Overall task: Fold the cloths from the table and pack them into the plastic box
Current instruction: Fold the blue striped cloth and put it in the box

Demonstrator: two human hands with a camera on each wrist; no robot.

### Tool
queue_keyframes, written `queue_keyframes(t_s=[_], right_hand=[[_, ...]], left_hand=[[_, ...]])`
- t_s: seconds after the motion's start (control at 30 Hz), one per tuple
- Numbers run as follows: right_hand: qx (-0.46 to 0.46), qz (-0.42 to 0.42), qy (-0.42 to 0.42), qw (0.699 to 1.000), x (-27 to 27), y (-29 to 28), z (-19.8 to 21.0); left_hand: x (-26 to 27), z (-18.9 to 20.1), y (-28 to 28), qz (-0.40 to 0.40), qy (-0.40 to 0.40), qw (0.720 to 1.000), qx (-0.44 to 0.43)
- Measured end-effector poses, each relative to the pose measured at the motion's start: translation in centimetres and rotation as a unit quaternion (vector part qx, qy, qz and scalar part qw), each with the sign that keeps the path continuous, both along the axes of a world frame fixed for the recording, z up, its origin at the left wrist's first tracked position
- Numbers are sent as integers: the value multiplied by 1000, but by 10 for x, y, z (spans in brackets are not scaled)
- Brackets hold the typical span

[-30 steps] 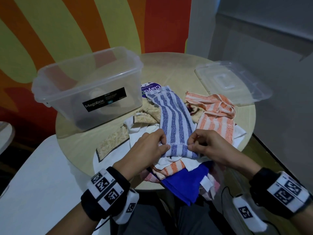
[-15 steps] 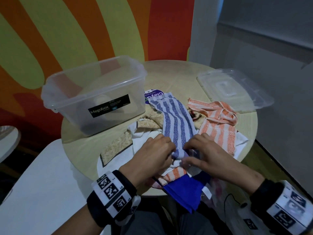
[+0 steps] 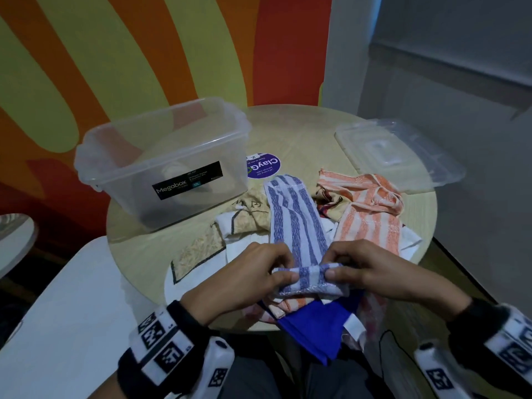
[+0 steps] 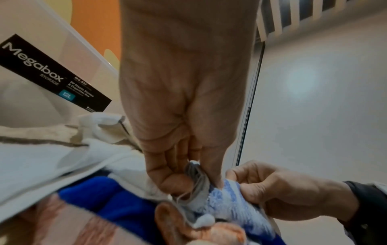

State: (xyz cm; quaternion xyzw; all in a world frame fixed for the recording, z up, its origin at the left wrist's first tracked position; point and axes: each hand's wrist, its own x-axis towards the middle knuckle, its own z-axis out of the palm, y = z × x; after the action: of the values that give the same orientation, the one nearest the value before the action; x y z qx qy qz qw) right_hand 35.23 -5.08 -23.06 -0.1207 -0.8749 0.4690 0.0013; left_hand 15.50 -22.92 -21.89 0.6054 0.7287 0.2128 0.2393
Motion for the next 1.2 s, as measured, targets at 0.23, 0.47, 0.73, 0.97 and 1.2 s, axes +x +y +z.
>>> queue_keyframes(t_s=[0.23,0.47,0.73,0.97,1.2], right_hand=[[26,3,-89,996,-7,0,-17],[109,-3,-106,988,-10,-9,-14],[262,-1,61,963,-6,-35,-27],[325,27,34,945,-7,-36,-34],[178,48,-59,981,-21,-15,-17]], left_hand=[[-3,-18,0,19,32,998,-47],[3,-15,1,3,59,993,-98],[5,-21,-4,46,83,993,-75],[4,-8,-3,50,71,996,-24],[3,-5,-1,-103,207,973,11]])
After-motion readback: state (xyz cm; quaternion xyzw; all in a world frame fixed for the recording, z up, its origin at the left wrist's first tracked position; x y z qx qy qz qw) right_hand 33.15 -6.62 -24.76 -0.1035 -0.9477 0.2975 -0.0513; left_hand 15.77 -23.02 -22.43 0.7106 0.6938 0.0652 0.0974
